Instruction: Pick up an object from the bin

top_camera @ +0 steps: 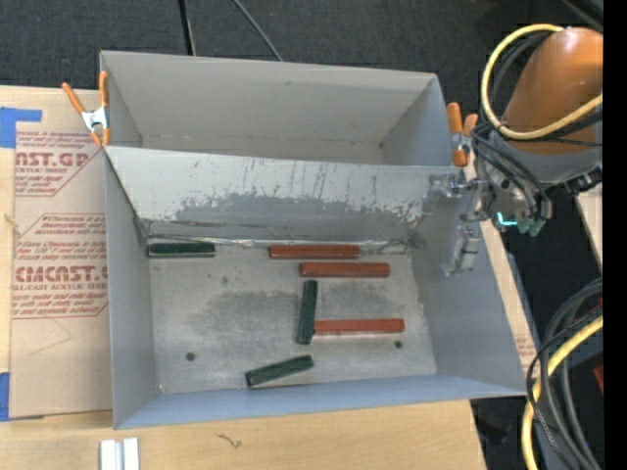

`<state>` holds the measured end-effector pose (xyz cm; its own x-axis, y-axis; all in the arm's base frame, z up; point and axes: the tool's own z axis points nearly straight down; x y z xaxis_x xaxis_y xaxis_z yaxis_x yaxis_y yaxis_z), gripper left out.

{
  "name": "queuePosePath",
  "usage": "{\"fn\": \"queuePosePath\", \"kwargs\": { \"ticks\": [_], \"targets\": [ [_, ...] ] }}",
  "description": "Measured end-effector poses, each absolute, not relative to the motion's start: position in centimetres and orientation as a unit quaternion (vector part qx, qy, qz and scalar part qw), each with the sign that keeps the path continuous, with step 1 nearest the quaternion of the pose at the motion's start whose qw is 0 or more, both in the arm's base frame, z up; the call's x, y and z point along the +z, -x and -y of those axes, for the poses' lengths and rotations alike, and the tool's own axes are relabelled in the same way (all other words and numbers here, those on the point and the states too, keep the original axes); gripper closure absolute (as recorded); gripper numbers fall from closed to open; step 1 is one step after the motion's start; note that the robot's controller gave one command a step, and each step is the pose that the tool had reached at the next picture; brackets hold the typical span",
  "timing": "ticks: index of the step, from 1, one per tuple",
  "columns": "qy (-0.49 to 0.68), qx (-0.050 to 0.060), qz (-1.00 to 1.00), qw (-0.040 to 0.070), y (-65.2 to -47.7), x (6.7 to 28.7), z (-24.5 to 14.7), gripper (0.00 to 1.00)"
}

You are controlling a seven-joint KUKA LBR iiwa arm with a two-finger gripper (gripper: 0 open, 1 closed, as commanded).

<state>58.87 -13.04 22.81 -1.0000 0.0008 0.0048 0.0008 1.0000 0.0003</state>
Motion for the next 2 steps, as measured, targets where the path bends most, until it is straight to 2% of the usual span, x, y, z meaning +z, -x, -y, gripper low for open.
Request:
{"fn": "queuePosePath", "kwargs": {
  "ticks": [1,2],
  "targets": [
    [0.055,-0.001,0.998,0.000,-56.5,6.7,4.2,0.00],
    [0.171,-0.001,0.985,0.002,-48.6,9.9,-0.1,0.00]
  ]
}}
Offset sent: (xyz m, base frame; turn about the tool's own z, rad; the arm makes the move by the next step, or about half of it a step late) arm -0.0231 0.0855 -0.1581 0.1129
